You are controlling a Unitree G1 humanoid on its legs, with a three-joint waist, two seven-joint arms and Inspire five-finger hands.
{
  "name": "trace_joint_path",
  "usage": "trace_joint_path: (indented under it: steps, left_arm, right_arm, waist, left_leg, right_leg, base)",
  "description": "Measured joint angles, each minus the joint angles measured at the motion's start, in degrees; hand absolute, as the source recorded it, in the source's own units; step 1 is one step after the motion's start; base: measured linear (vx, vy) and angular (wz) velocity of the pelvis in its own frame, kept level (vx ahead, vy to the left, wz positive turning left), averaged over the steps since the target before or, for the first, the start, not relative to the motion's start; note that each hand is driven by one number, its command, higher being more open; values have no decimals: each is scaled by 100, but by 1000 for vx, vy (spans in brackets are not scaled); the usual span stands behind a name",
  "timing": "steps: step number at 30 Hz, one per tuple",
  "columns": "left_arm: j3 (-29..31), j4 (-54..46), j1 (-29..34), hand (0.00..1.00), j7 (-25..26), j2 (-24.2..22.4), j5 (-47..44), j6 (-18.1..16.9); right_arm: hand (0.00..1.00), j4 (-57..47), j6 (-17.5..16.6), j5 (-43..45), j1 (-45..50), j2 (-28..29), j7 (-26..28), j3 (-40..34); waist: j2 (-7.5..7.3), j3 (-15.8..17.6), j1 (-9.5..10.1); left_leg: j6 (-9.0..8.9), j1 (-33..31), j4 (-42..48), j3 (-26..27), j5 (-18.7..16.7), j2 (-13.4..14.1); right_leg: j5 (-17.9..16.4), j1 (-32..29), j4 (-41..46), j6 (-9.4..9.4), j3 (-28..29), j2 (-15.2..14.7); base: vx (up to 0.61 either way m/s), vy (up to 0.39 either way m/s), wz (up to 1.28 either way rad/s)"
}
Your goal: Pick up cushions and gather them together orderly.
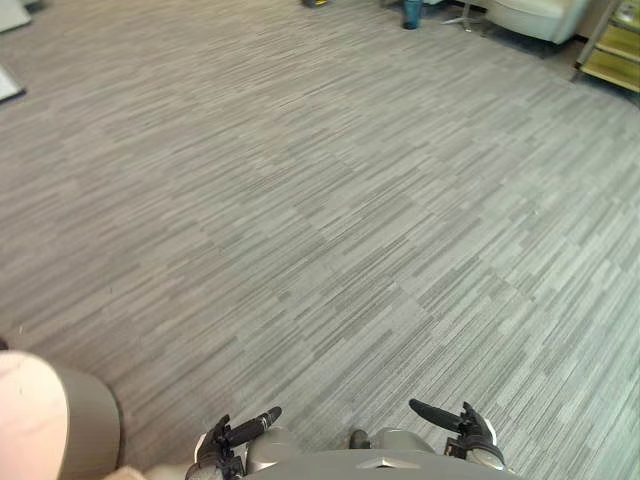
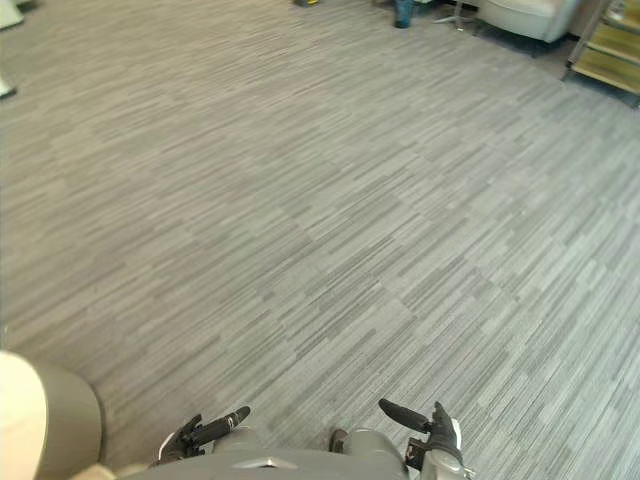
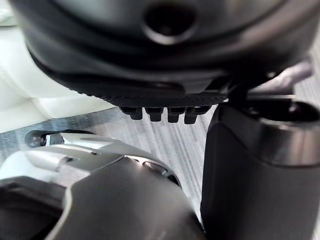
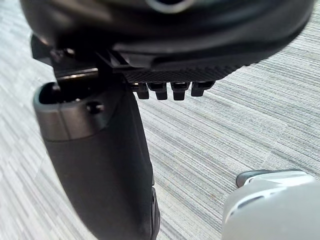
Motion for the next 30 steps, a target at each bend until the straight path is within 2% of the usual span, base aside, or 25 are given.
trace_joint_path:
  steps: [2,3,4,5,6,7,8,9,10,11,12,13,15,16,17,18,21,22,23,24,25,27,28,29,30]
  left_arm:
    - [60,-32,52,100,-10,-3,-5,-2]
    - [81,-39,61,100,-18,16,-4,0]
    - [176,-50,71,100,-42,46,0,4]
    - [240,-55,68,100,-34,97,0,11]
    - [254,-49,39,100,-31,102,1,36]
    - [253,-46,23,100,-27,102,0,57]
    - [249,-39,24,100,-22,100,1,68]
    - [186,-31,20,100,-4,94,1,80]
    - [109,12,-38,100,-4,91,1,75]
    - [-45,68,-156,100,2,96,1,75]
    - [-87,67,-189,100,2,87,1,68]
    - [-212,69,-260,100,6,65,-2,58]
    - [-413,107,-335,100,1,53,-2,53]
    - [-492,157,-357,100,-8,62,-4,53]
    - [-511,203,-379,100,-19,77,-6,63]
    - [-516,326,-428,100,5,22,4,74]
    - [-474,343,-567,100,-43,-200,130,93]
    - [-374,303,-586,100,-55,-270,230,126]
    - [-150,231,-566,100,-48,-321,229,128]
    - [-82,174,-563,100,-40,-336,232,122]
    - [29,-32,-533,100,-12,-377,227,49]
    - [-34,-214,-477,100,-14,-330,222,4]
    - [-33,-226,-470,100,-17,-336,215,4]
    - [-21,-394,-436,100,-7,-342,183,-16]
    - [-24,-399,-419,100,-4,-342,162,-45]
  right_arm:
    - [100,5,2,43,20,117,11,-5]
    - [100,4,1,44,34,162,12,-3]
    - [100,6,2,44,56,259,16,-2]
    - [100,-9,4,43,97,355,34,-11]
    - [100,-54,3,42,94,363,79,-4]
    - [100,-71,0,42,84,354,84,-7]
    - [100,-87,-2,43,85,344,95,-8]
    - [100,-117,-23,41,87,315,124,-50]
    - [100,-142,-25,53,41,319,138,-199]
    - [100,-151,-27,50,1,278,141,-236]
    - [100,-151,-28,42,-26,254,145,-235]
    - [100,-157,-34,-6,-98,216,171,-224]
    - [100,-137,-59,-46,-238,191,165,-225]
    - [100,-123,-78,-54,-281,192,163,-221]
    - [100,-84,-107,-52,-284,201,165,-219]
    - [100,-7,-132,2,-311,122,168,-232]
    - [100,57,-174,-8,-402,45,159,-307]
    - [100,53,-67,120,-322,65,120,-500]
    - [100,-31,-59,166,-232,81,108,-429]
    - [100,-72,-66,167,-210,95,106,-406]
    - [100,-82,-64,173,-215,97,101,-230]
    - [100,-79,-43,170,-216,127,107,-108]
    - [100,-78,-42,170,-217,131,106,-108]
    - [100,-60,-40,168,-257,157,107,-117]
    - [100,-32,-24,167,-252,159,105,-134]
  waist:
    - [-63,-70,84]
    - [-68,-133,94]
    - [-188,-191,111]
    - [-347,-275,110]
    - [-384,-279,154]
    - [-377,-266,153]
    - [-363,-257,141]
    - [-305,-221,97]
    - [-254,-173,72]
    - [-157,-124,21]
    - [-135,-108,9]
    - [-91,-89,-13]
    - [-40,-58,-85]
    - [-54,-52,-137]
    - [-100,-58,-187]
    - [4,-89,-224]
    - [179,-11,-258]
    - [245,45,-329]
    - [271,92,-316]
    - [285,132,-307]
    - [281,191,-209]
    - [183,201,-153]
    - [180,201,-151]
    - [149,210,-57]
    - [118,217,12]
  left_leg:
    - [229,28,-208,-45,605,-38]
    - [235,20,-176,4,625,-50]
    - [279,15,-126,117,504,-102]
    - [275,78,-144,284,331,-186]
    - [372,316,-195,501,175,-214]
    - [394,527,-285,592,91,-238]
    - [398,673,-338,638,40,-247]
    - [418,1075,-491,712,-74,-264]
    - [399,1464,-677,727,-107,-262]
    - [397,1887,-974,771,-106,-208]
    - [396,2010,-1048,824,-106,-165]
    - [394,2222,-1163,934,-106,-48]
    - [370,2473,-1292,1054,-105,150]
    - [305,2601,-1357,1110,-110,208]
    - [136,2737,-1388,1159,-140,179]
    - [-23,2945,-1370,1166,-223,354]
    - [-203,2750,-523,1026,153,568]
    - [-141,2444,771,872,644,785]
    - [-47,1888,2351,617,768,1084]
    - [27,1679,2904,572,684,1187]
    - [9,1026,4047,464,380,1296]
    - [-3,262,3944,530,94,1199]
    - [3,227,3904,538,77,1191]
    - [36,-124,2784,647,-94,981]
    - [7,-199,1615,647,-44,717]
  right_leg:
    - [-229,146,-44,102,314,-2]
    - [-283,152,-36,141,360,-33]
    - [-358,140,-5,241,399,-136]
    - [-452,71,219,420,368,-294]
    - [-518,-142,870,621,304,-388]
    - [-534,-326,1406,915,184,-453]
    - [-517,-457,1789,1102,70,-494]
    - [-442,-799,2873,1444,-302,-628]
    - [-521,-1052,3432,1292,-656,-748]
    - [-673,-1302,3581,970,-1209,-906]
    - [-722,-1392,3547,878,-1389,-940]
    - [-788,-1680,3355,737,-1870,-1017]
    - [-627,-2115,2716,560,-2474,-1019]
    - [-351,-2298,2196,479,-2607,-923]
    - [220,-2325,1467,322,-2583,-785]
    - [861,-2233,1296,-113,-2457,-513]
    - [569,-1967,1211,-218,-2364,-326]
    - [478,-1409,860,-196,-2309,-209]
    - [456,-889,514,-226,-2202,-44]
    - [432,-709,414,-248,-2141,24]
    - [337,-268,161,-284,-1904,140]
    - [271,192,-185,-258,-1599,180]
    - [270,219,-203,-256,-1580,182]
    - [234,514,-419,-178,-1255,167]
    - [185,697,-565,-106,-1037,98]
  base:
    - [400,136,-82]
    - [263,74,-47]
    - [447,81,-42]
    - [554,78,-71]
    - [554,78,-80]
    - [374,69,-69]
    - [370,96,-51]
    - [468,102,-41]
    - [659,66,-38]
    - [384,-5,-23]
    - [554,-57,-27]
    - [451,-96,-31]
    - [513,-142,-29]
    - [399,-150,-21]
    - [511,-217,-35]
    - [530,-243,-57]
    - [535,-295,-34]
    - [525,-282,-20]
    - [704,-358,-28]
    - [528,-210,-69]
    - [397,-129,-69]
    - [386,-88,-71]
    - [357,-65,-88]
    - [411,3,-96]
    - [426,26,-120]
